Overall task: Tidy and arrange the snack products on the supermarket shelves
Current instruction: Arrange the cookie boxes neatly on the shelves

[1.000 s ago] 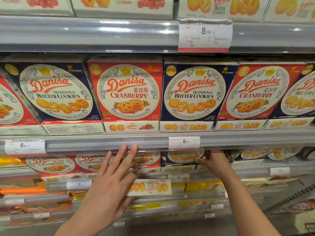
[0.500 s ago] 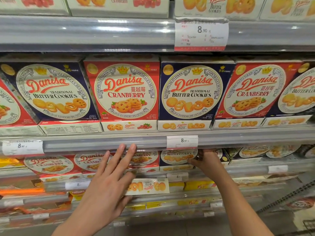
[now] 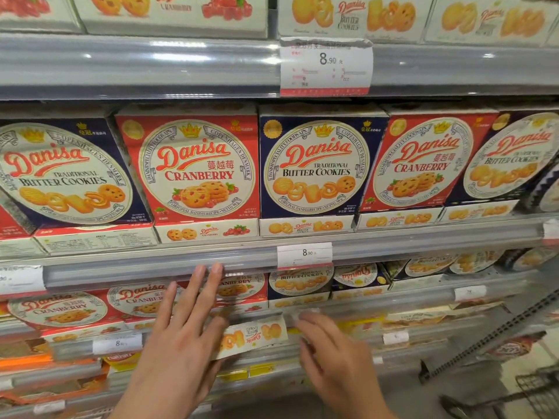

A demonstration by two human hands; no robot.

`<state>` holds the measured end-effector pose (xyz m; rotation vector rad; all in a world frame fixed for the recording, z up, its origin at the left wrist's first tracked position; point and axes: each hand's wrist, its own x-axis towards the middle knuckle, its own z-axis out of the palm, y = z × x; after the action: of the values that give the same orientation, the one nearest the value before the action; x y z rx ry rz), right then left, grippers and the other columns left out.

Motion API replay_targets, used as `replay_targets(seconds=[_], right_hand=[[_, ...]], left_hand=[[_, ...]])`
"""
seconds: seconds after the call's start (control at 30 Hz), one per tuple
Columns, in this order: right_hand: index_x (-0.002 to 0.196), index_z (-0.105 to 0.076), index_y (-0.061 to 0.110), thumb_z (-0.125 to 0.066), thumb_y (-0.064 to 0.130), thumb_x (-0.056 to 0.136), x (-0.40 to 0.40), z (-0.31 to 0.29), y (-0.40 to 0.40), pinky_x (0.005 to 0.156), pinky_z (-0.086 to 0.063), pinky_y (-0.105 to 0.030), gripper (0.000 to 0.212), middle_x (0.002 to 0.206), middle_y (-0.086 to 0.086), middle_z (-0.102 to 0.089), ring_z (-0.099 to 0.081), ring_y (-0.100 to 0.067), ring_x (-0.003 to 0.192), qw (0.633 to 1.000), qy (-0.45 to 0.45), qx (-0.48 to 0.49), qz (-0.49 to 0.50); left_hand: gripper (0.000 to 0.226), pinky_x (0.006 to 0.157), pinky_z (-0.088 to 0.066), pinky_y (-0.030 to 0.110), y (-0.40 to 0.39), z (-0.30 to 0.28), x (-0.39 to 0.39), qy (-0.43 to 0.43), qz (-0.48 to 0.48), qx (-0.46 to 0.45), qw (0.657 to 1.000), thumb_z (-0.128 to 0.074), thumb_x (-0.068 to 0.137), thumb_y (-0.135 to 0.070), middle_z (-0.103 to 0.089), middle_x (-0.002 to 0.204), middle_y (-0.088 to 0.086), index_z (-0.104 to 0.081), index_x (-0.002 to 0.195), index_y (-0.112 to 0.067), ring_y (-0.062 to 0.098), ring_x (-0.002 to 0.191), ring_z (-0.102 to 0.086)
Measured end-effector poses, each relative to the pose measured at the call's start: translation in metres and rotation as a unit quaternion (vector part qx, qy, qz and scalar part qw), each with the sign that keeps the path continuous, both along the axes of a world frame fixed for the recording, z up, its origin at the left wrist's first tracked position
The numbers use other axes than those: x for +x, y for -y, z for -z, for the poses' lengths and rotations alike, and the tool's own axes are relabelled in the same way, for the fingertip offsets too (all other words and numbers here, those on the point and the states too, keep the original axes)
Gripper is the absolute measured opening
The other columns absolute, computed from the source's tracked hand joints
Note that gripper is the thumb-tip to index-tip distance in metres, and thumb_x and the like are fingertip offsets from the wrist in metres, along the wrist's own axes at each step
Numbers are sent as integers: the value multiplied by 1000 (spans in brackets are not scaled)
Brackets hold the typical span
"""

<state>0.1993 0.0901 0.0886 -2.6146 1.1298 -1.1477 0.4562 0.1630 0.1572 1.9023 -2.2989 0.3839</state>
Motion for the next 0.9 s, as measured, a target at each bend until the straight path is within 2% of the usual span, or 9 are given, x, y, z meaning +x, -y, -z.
replay_targets(seconds=[0.07,0.13,0.2,0.27,0.37,0.57,0.73,0.83,0.9], right_hand=[[135,-57,25,-62,34,92,13,-8,-13,54,-53,-17,44,138,9,-60,-64,-1,68,1000,-20,10,-22],[147,-45,28,-62,40,91,22,-16,-20,50,-54,-20,59,150,10,-50,-63,-3,63,999,-34,26,-20],[152,-36,30,-60,44,90,23,-20,-22,49,-55,-24,67,156,11,-43,-64,-5,62,999,-45,27,-7],[154,-33,31,-60,43,88,16,-21,-21,50,-56,-24,72,157,12,-40,-64,-6,60,998,-58,30,7],[151,-40,29,-66,35,84,4,-24,-18,49,-54,-22,72,154,11,-45,-64,-5,59,997,-73,26,24],[137,-53,27,-50,26,89,-16,-29,-16,41,-52,-27,49,139,10,-57,-68,-14,69,994,-85,-6,64],[131,-54,26,-48,25,88,-44,-33,-10,35,-49,-28,43,132,9,-62,-64,-14,57,989,-98,5,107],[131,-55,23,-61,24,92,-67,-33,0,35,-50,-25,40,132,5,-66,-65,-10,53,985,-95,27,142],[130,-64,18,-78,16,82,-81,-36,7,36,-52,-26,49,132,3,-67,-67,-11,54,979,-91,42,176]], left_hand=[[27,112,-22,63,0,3,-8,-7,13,-32,999,-78,68,-38,-15,165,26,-70,85,-19,46,152,-14],[28,114,-20,60,1,2,-15,-20,22,-53,998,-60,79,-44,-14,164,27,-70,90,-19,47,152,-11],[31,113,-21,60,4,0,-23,-33,38,-58,997,-78,73,-42,-15,165,24,-71,94,-20,45,153,-10],[47,112,-22,62,9,-3,-32,-39,49,-40,997,-92,57,-40,-15,166,22,-72,96,-21,45,153,-10],[52,113,-20,60,18,-6,-48,-41,54,-23,997,-93,49,-40,-17,166,21,-72,94,-26,44,153,-9],[54,112,-19,62,29,-8,-73,-47,74,-8,996,-90,51,-49,-13,168,15,-69,98,-31,41,154,-8],[85,113,-19,62,32,-9,-75,-63,76,-35,995,-85,62,-58,-17,168,12,-53,135,-30,40,153,-16],[94,114,-21,62,32,-12,-63,-49,49,-43,997,-84,67,-56,-21,167,12,-49,147,-21,38,153,-19],[93,114,-24,62,31,-12,-58,-28,39,-40,998,-83,70,-51,-19,167,12,-48,149,-17,37,153,-19]])
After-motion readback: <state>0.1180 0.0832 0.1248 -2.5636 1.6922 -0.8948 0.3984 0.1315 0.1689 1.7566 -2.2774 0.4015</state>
